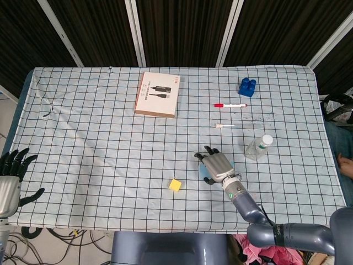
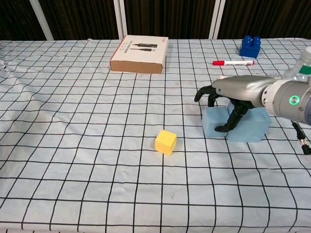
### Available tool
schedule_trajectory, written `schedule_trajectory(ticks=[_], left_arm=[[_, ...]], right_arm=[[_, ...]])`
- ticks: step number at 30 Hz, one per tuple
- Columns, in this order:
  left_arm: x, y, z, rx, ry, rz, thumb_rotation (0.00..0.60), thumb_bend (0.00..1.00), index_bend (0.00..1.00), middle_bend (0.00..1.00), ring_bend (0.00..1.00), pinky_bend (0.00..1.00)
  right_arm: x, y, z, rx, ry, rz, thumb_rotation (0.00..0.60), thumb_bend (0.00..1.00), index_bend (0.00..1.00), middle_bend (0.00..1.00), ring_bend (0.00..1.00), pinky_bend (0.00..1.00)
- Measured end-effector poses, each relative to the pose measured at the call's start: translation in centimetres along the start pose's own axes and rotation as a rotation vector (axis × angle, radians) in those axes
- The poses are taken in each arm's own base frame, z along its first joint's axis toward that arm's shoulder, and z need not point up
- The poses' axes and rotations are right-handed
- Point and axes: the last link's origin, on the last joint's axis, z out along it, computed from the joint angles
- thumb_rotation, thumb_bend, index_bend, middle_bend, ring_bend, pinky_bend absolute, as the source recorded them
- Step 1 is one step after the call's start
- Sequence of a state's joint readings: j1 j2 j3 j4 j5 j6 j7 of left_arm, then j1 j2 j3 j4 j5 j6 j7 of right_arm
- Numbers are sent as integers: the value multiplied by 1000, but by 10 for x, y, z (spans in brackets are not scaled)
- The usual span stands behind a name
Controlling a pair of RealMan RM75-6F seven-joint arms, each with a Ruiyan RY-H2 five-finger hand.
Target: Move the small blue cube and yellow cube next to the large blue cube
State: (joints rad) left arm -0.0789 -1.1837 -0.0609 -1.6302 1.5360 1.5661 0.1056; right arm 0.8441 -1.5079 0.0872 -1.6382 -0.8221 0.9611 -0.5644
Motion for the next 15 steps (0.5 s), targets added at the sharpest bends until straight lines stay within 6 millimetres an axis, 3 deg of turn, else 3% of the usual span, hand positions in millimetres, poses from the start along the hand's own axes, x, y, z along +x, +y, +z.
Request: schedule_trajectory(ticks=[15], left_arm=[[0,0,0,-1,-1,2,600,113,194,72,0,0]], right_arm=[[-1,-2,-3,-11,-16,-11,600,232,132,304,0,148]])
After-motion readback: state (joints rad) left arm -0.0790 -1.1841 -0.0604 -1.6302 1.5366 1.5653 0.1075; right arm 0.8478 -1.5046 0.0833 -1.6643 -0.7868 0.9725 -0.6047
